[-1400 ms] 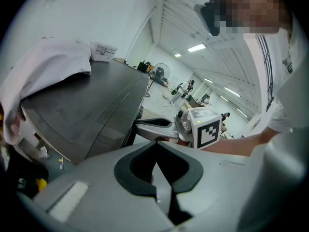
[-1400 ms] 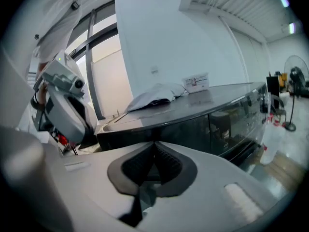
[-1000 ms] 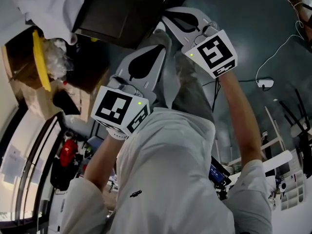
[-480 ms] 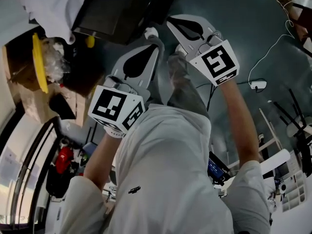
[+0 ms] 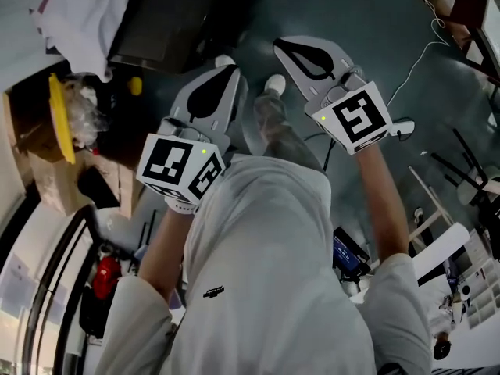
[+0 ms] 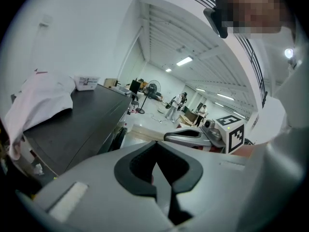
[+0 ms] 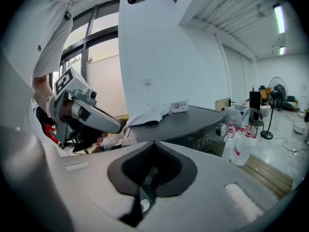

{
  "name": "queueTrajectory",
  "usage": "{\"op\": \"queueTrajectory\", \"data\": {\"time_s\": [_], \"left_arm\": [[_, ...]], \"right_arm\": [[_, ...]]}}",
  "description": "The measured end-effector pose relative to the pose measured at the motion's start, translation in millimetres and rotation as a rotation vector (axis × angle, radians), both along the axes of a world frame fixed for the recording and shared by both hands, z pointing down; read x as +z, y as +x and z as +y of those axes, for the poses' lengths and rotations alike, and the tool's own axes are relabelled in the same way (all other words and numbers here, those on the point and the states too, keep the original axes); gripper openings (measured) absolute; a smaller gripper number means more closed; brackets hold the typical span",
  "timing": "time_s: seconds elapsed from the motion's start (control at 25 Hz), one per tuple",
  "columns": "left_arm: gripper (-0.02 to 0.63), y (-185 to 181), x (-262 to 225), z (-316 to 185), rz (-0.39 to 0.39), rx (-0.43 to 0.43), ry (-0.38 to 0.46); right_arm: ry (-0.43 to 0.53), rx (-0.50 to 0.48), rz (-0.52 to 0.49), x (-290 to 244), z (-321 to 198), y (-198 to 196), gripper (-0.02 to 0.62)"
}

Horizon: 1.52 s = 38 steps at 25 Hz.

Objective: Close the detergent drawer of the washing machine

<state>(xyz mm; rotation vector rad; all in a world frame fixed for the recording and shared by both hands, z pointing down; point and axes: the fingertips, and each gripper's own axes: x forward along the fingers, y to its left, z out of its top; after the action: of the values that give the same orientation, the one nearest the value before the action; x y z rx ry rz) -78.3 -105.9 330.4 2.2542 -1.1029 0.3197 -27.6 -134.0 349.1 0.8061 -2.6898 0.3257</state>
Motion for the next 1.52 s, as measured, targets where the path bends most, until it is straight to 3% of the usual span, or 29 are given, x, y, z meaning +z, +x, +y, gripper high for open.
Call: {"op": "queueTrajectory", "data": {"time_s": [0.28, 0.48, 0.72, 0.96, 1.52], "left_arm": [[0.012, 12.6, -30.6, -3.5, 0.024, 0.007, 0.073], [0.012, 17.9, -52.9, -0.6, 0.034, 0.001, 0.116], [0.014, 12.3, -75.7, 1.5, 0.042, -0.015, 0.175], [0.012, 23.6, -110.1, 5.0, 0.076, -0.003, 0.246], [0.014, 34.0, -151.4, 18.0, 0.118, 0.073, 0.337]], "right_arm": [[0.073, 0.041, 0.007, -50.3, 19.7, 32.5, 0.002], [0.032, 0.116, 0.027, -65.6, 42.3, 63.6, 0.002], [0.057, 0.189, 0.063, -84.6, 57.5, 89.0, 0.002], [0.091, 0.297, 0.106, -107.0, 76.9, 121.9, 0.002], [0.188, 0.566, 0.060, -171.6, 112.3, 178.8, 0.002]]}}
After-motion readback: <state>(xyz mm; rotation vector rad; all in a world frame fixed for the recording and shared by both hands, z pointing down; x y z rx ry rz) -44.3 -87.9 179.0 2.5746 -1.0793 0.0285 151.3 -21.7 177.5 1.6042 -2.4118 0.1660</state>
